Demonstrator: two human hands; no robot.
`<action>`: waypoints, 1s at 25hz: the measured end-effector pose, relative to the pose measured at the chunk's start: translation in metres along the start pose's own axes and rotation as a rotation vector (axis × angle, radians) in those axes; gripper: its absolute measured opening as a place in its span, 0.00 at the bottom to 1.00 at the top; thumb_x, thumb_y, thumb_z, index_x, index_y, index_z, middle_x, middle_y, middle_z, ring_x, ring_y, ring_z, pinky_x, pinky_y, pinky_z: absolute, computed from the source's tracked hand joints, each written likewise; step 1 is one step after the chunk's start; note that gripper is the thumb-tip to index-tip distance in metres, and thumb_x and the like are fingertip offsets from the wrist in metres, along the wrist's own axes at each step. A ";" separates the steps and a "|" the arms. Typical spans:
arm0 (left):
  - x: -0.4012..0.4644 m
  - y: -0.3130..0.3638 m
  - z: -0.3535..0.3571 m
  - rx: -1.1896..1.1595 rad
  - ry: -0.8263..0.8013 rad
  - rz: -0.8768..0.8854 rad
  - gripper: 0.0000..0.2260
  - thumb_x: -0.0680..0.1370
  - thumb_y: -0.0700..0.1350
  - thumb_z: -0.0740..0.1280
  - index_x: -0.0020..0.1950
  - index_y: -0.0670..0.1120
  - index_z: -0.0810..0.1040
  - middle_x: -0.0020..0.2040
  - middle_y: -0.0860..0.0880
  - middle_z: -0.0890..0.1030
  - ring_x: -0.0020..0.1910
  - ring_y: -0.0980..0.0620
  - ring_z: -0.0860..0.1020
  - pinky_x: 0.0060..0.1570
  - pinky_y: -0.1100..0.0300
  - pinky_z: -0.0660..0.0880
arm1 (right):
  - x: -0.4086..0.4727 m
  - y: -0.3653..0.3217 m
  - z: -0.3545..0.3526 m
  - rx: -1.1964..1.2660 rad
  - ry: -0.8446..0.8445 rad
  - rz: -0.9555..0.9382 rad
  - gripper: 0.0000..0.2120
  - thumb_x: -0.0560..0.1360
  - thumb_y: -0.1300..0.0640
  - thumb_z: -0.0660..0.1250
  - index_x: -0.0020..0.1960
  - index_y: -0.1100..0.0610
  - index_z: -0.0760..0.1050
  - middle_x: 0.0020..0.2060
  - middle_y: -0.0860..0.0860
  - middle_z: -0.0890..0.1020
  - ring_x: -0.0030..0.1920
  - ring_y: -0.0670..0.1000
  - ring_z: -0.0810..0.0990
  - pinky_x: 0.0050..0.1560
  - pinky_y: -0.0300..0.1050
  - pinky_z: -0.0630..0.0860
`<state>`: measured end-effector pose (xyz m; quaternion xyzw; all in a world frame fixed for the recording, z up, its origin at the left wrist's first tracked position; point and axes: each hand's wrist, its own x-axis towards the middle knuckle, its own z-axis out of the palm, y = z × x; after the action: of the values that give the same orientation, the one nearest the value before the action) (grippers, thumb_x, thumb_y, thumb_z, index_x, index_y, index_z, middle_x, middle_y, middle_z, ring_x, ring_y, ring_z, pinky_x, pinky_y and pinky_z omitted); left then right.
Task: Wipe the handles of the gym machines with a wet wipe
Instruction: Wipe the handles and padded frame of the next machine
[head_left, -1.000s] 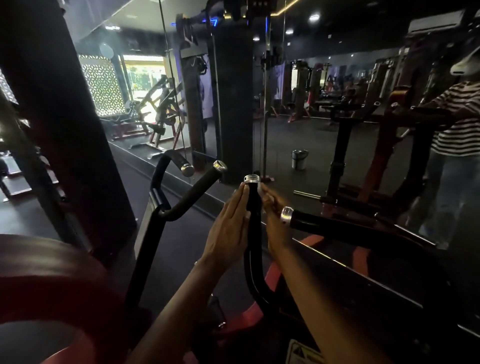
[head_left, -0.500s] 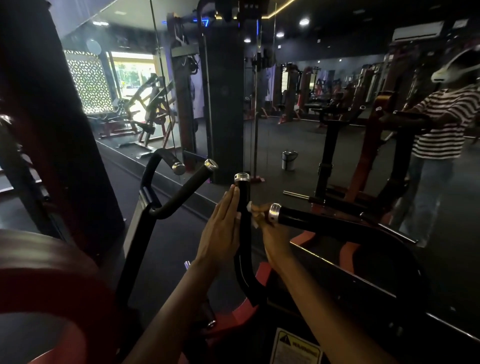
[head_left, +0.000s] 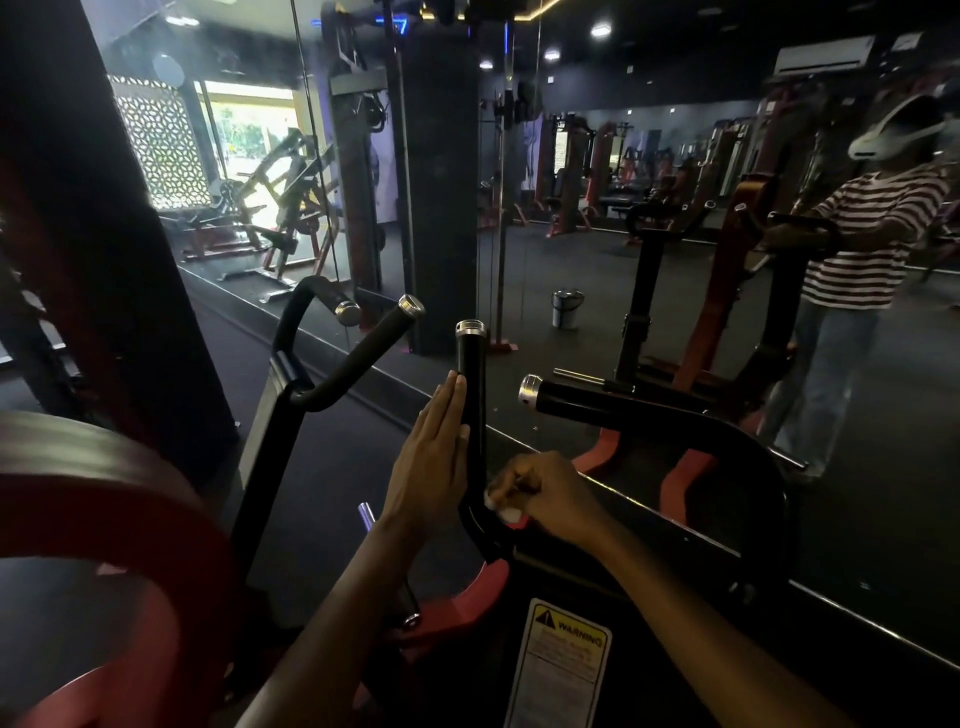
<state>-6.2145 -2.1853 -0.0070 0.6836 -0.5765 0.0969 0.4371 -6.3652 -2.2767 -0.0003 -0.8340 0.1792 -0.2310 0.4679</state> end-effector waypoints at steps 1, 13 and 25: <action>-0.002 0.001 0.000 -0.001 0.001 -0.002 0.25 0.81 0.54 0.47 0.77 0.51 0.47 0.77 0.55 0.49 0.77 0.55 0.51 0.72 0.55 0.59 | -0.004 0.000 -0.005 -0.047 -0.073 0.029 0.07 0.70 0.68 0.71 0.40 0.56 0.80 0.42 0.51 0.84 0.43 0.44 0.83 0.46 0.38 0.79; -0.002 -0.001 -0.006 0.061 -0.024 0.025 0.26 0.81 0.53 0.48 0.78 0.45 0.53 0.78 0.49 0.53 0.77 0.52 0.53 0.73 0.48 0.62 | 0.061 -0.005 0.008 0.819 0.440 0.142 0.17 0.71 0.62 0.71 0.58 0.63 0.76 0.53 0.56 0.82 0.53 0.52 0.81 0.55 0.46 0.79; 0.004 -0.006 -0.003 0.045 -0.010 0.050 0.25 0.81 0.51 0.49 0.78 0.47 0.52 0.79 0.49 0.52 0.77 0.52 0.52 0.71 0.47 0.65 | 0.105 -0.001 0.003 0.844 0.347 -0.147 0.10 0.69 0.55 0.71 0.50 0.50 0.83 0.56 0.50 0.82 0.61 0.49 0.77 0.62 0.48 0.72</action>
<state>-6.2066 -2.1857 -0.0057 0.6790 -0.5932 0.1173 0.4163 -6.2761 -2.3286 0.0222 -0.5300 0.0854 -0.4527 0.7120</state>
